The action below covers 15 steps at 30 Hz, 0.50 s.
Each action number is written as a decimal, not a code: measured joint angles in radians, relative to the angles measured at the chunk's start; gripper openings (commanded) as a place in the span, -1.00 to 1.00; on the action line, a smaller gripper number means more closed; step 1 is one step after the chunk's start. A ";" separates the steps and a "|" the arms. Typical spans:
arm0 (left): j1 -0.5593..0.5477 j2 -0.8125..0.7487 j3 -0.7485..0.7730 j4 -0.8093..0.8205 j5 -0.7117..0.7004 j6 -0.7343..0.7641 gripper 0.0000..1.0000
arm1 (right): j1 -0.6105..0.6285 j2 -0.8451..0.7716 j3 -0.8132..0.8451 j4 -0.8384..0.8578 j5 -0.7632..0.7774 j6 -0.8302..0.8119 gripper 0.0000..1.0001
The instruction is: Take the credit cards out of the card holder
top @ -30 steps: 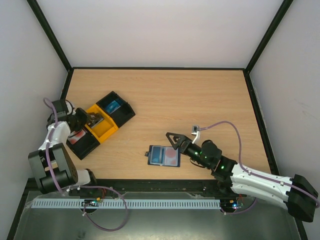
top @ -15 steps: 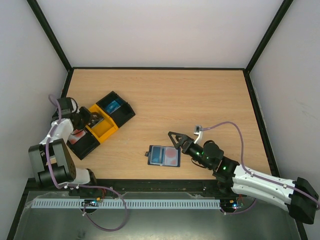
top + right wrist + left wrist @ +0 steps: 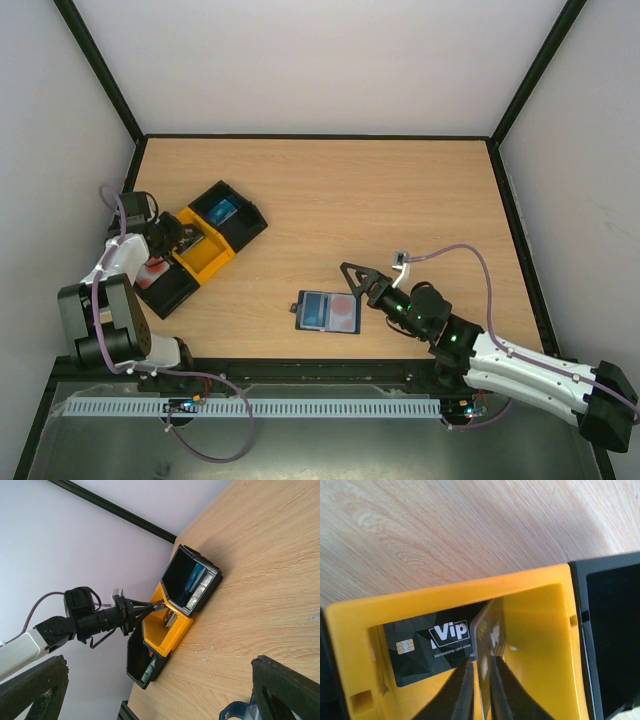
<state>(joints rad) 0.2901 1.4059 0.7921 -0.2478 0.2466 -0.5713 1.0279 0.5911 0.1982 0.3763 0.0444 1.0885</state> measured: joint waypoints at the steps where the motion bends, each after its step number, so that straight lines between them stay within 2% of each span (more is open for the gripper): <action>1: 0.000 0.000 0.000 0.000 -0.009 0.000 -0.60 | 0.000 -0.003 0.000 -0.006 0.001 0.000 0.95; 8: 0.001 -0.011 0.015 -0.006 -0.040 -0.008 -0.24 | 0.000 -0.037 -0.008 -0.038 0.010 0.000 0.95; 15: 0.001 -0.099 0.017 -0.011 -0.040 -0.014 0.12 | 0.000 -0.082 -0.021 -0.085 0.025 0.000 0.95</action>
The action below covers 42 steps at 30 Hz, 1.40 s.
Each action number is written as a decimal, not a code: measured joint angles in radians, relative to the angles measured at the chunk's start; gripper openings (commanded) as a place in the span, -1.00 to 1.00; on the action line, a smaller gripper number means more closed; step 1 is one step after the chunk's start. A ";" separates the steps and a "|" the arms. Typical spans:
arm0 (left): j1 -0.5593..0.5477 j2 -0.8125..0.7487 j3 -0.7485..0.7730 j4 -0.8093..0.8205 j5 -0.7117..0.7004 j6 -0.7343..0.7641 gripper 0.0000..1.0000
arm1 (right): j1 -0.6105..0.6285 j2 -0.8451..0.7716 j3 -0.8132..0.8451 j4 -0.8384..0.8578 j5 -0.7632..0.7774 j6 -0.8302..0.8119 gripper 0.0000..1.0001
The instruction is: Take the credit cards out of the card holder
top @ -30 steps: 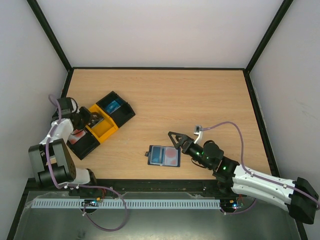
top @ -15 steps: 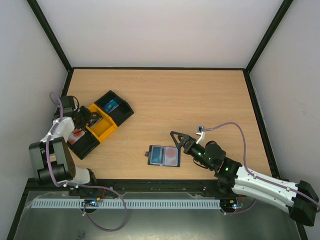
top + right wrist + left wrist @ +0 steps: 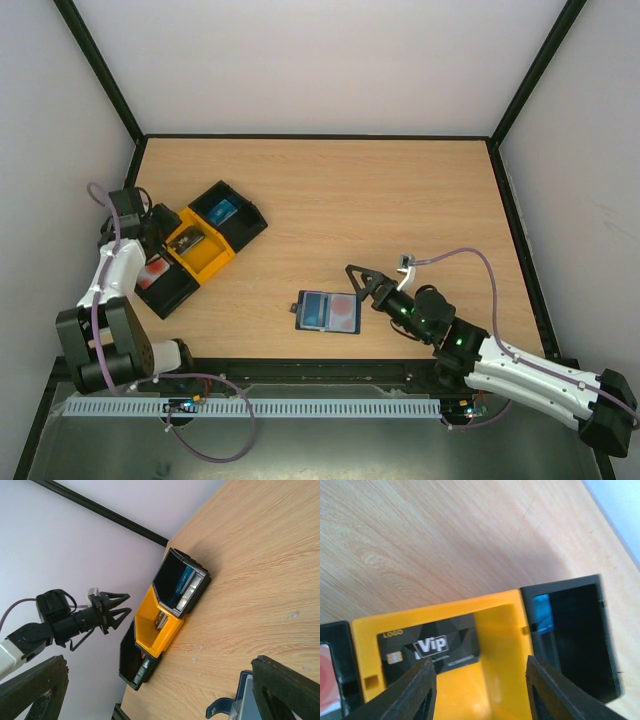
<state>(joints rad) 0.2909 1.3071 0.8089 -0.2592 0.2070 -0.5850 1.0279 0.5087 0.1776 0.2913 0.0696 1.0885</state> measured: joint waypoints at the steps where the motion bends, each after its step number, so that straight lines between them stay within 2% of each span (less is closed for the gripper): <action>1: 0.000 -0.016 0.002 -0.001 0.006 -0.002 0.20 | 0.000 -0.006 0.000 -0.007 0.002 0.000 0.96; 4: -0.008 -0.063 0.008 0.000 0.036 -0.003 0.45 | 0.000 -0.019 0.000 -0.033 0.009 0.000 0.95; 7: -0.023 -0.099 0.008 -0.002 0.083 0.010 0.60 | 0.000 -0.019 0.000 -0.069 0.014 0.000 0.95; 12: -0.072 -0.131 0.008 -0.048 0.177 0.043 0.59 | 0.000 -0.001 0.020 -0.179 0.013 -0.025 0.95; 16: -0.178 -0.191 0.007 -0.104 0.224 0.077 0.47 | 0.000 0.047 0.074 -0.292 0.016 -0.051 1.00; 19: -0.263 -0.264 -0.021 -0.108 0.269 0.085 0.36 | 0.000 0.074 0.091 -0.332 0.014 -0.061 0.81; 23: -0.354 -0.342 -0.085 -0.108 0.301 0.063 0.11 | 0.000 0.098 0.091 -0.366 0.002 -0.058 0.39; 28: -0.490 -0.426 -0.196 -0.084 0.312 0.000 -0.03 | 0.000 0.119 0.075 -0.364 -0.030 -0.035 -0.07; 35: -0.704 -0.505 -0.346 0.054 0.284 -0.147 -0.02 | 0.000 0.190 0.026 -0.332 -0.080 0.005 -0.22; 42: -0.911 -0.422 -0.425 0.219 0.240 -0.255 -0.13 | 0.000 0.306 0.005 -0.251 -0.124 0.030 -0.29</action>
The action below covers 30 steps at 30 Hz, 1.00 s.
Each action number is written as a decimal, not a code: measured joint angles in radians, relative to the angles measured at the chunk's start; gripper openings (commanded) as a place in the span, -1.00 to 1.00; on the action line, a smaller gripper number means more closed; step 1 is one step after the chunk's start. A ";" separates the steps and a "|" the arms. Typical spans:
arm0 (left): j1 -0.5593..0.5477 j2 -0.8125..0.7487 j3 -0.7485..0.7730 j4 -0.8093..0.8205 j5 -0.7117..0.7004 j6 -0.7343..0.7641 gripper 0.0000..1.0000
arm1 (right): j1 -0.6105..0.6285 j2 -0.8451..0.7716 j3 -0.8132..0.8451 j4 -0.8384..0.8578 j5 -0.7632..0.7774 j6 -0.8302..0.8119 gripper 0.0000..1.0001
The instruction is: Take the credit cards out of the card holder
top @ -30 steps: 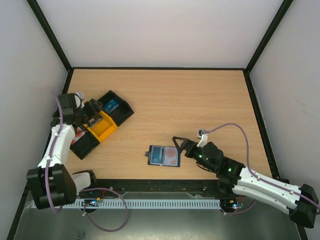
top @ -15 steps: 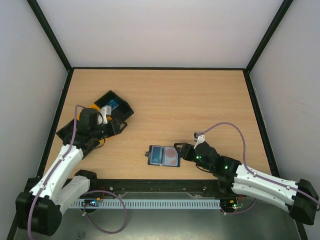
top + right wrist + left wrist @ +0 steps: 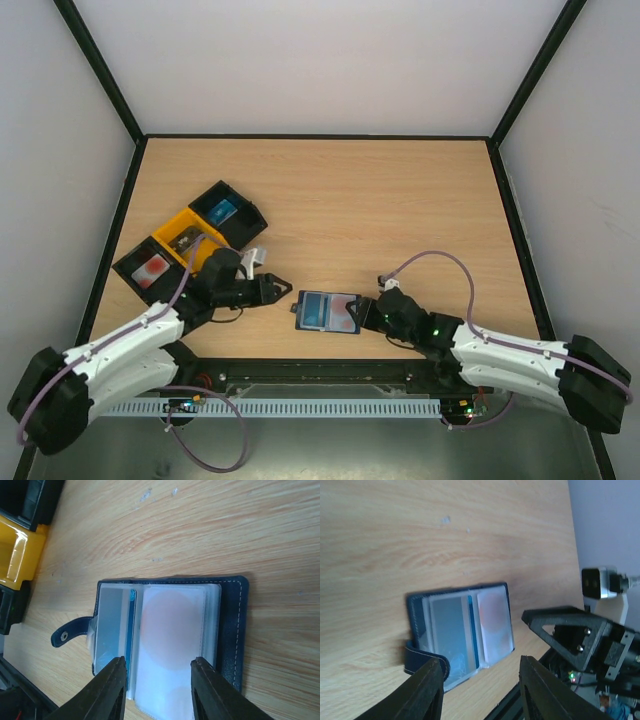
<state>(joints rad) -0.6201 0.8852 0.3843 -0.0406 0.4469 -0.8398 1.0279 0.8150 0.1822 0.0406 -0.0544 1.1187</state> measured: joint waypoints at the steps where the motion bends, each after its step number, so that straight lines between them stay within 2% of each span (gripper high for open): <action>1: -0.026 0.018 -0.006 0.024 -0.006 -0.010 -0.15 | 0.000 0.019 0.000 0.011 -0.006 0.001 -0.29; 8: -0.129 0.159 -0.041 0.186 -0.024 -0.062 -0.27 | 0.000 0.111 0.000 0.084 -0.029 0.010 -0.32; 18: -0.139 0.312 -0.095 0.344 -0.026 -0.084 -0.42 | 0.000 0.188 -0.001 0.112 -0.025 0.010 -0.32; 30: -0.145 0.405 -0.117 0.433 -0.028 -0.084 -0.55 | 0.000 0.206 -0.015 0.166 -0.026 0.011 -0.32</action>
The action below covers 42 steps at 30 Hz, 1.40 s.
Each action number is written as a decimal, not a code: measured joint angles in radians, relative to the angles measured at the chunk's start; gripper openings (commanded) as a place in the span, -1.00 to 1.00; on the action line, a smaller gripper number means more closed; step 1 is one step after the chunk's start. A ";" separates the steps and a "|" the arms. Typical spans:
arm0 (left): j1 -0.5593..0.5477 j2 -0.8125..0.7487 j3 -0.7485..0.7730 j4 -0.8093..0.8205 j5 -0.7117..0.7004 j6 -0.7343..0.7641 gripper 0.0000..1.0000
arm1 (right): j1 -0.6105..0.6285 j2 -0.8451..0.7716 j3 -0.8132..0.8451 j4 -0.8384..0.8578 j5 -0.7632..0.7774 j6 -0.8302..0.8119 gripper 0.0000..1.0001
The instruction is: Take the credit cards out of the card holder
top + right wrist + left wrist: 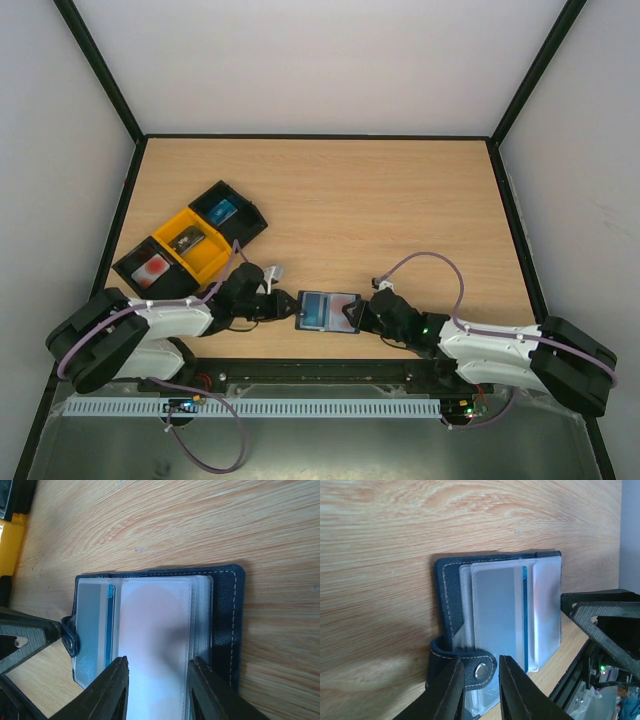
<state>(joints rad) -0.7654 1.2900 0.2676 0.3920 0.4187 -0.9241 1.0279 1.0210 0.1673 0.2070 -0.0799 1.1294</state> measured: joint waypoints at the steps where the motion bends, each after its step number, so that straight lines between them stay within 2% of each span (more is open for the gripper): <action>1: 0.000 0.004 -0.004 0.006 -0.001 0.000 -0.55 | 0.000 -0.002 -0.002 0.004 0.000 0.000 -0.32; 16: -0.011 0.027 -0.019 0.048 -0.009 -0.002 -0.57 | 0.000 -0.137 -0.051 0.037 0.000 0.020 -0.31; 26: -0.024 0.019 -0.043 0.072 -0.013 -0.016 -0.57 | 0.000 -0.124 -0.051 0.096 -0.020 0.035 -0.30; 33: -0.029 -0.031 -0.046 0.064 -0.014 -0.042 -0.35 | 0.000 -0.105 -0.051 0.082 0.009 0.050 -0.30; 38: -0.044 -0.099 -0.037 0.060 -0.020 -0.061 -0.31 | 0.000 -0.119 -0.052 0.050 0.037 0.054 -0.30; 42: -0.055 -0.081 0.003 0.054 -0.020 -0.057 -0.31 | 0.000 -0.121 -0.061 0.053 0.038 0.061 -0.30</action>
<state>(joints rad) -0.8200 1.2087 0.2707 0.4458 0.3985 -0.9813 1.0279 0.9005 0.1062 0.2600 -0.0422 1.1908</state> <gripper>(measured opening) 0.348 0.351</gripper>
